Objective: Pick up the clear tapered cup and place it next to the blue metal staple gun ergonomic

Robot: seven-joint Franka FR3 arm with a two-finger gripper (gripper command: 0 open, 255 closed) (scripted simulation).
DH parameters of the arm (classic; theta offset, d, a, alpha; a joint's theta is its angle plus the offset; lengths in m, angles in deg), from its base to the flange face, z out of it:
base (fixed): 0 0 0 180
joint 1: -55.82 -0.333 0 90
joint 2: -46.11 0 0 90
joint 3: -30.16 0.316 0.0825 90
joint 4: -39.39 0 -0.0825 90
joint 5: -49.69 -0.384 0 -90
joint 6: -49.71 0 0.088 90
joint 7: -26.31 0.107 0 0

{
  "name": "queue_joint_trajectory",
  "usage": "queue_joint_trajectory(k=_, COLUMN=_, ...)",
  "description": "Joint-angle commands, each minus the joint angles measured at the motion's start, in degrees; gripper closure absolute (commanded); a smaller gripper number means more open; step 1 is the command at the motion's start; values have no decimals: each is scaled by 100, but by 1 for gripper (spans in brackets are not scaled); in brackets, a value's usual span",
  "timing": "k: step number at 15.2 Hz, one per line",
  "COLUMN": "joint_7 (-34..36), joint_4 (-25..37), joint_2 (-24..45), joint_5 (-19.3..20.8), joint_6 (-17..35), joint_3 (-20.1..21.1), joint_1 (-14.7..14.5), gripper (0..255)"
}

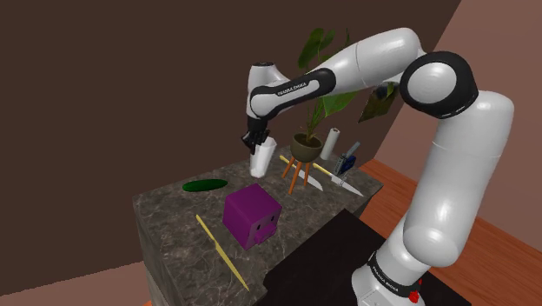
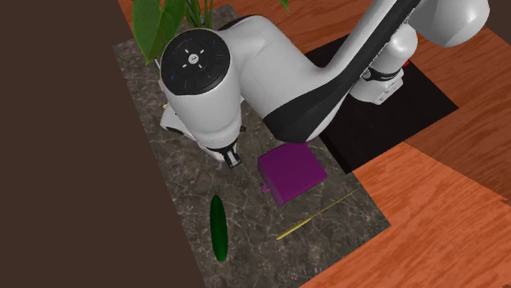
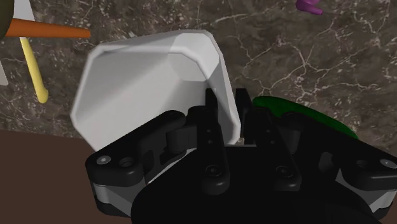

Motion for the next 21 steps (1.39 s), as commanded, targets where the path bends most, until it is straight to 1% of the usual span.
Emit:
queue_joint_trajectory(k=1, joint_7=-22, joint_4=44, joint_2=-80, joint_5=-17, joint_6=-122, joint_3=5, joint_1=2, gripper=255)
queue_joint_trajectory(k=11, joint_7=-127, joint_4=428, joint_2=-388, joint_5=-94, joint_6=-807, joint_3=23, joint_1=4, gripper=255)
queue_joint_trajectory(k=21, joint_7=-218, joint_4=946, joint_2=-587, joint_5=-147, joint_6=-1519, joint_3=34, joint_1=0, gripper=255)
